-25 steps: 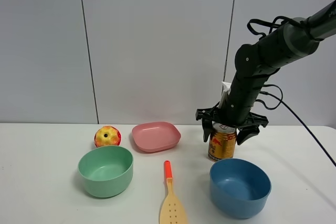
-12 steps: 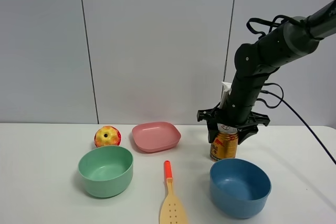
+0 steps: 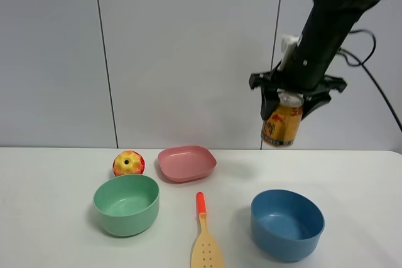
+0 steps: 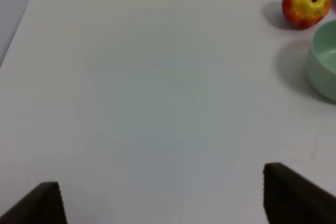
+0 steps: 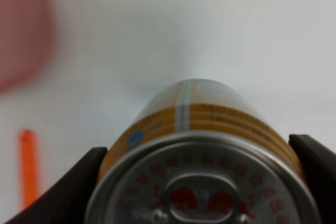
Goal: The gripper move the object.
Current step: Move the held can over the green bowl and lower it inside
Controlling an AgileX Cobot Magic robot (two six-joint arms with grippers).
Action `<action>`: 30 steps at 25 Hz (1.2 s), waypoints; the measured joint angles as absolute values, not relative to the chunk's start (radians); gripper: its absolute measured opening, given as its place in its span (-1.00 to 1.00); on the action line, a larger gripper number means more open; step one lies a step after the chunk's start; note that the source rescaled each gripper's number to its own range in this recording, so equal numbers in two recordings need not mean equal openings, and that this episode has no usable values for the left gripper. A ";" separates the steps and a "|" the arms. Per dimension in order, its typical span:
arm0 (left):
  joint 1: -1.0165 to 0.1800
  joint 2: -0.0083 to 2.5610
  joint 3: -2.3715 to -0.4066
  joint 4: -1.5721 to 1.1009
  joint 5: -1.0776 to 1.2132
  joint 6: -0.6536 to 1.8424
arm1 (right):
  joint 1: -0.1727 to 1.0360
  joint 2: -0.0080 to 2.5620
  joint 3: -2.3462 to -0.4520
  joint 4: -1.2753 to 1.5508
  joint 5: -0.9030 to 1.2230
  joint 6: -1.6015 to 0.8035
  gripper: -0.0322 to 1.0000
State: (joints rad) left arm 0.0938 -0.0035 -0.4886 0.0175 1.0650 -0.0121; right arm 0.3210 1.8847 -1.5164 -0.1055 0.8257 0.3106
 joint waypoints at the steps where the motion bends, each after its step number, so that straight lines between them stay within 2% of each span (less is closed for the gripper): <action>1: 0.094 -0.003 -0.489 0.017 1.065 -0.012 | 0.323 1.849 -1.536 -0.101 0.858 0.305 -0.94; 10: 0.094 -0.003 -0.489 0.017 1.065 -0.012 | 0.467 1.715 -1.751 -0.048 1.235 0.223 -0.94; 24: 0.094 -0.003 -0.489 0.017 1.065 -0.012 | 0.678 1.927 -1.769 -0.028 1.222 0.259 -0.94; 30: 0.094 -0.003 -0.489 0.017 1.065 -0.012 | 0.761 1.944 -1.774 0.012 0.970 0.240 -0.94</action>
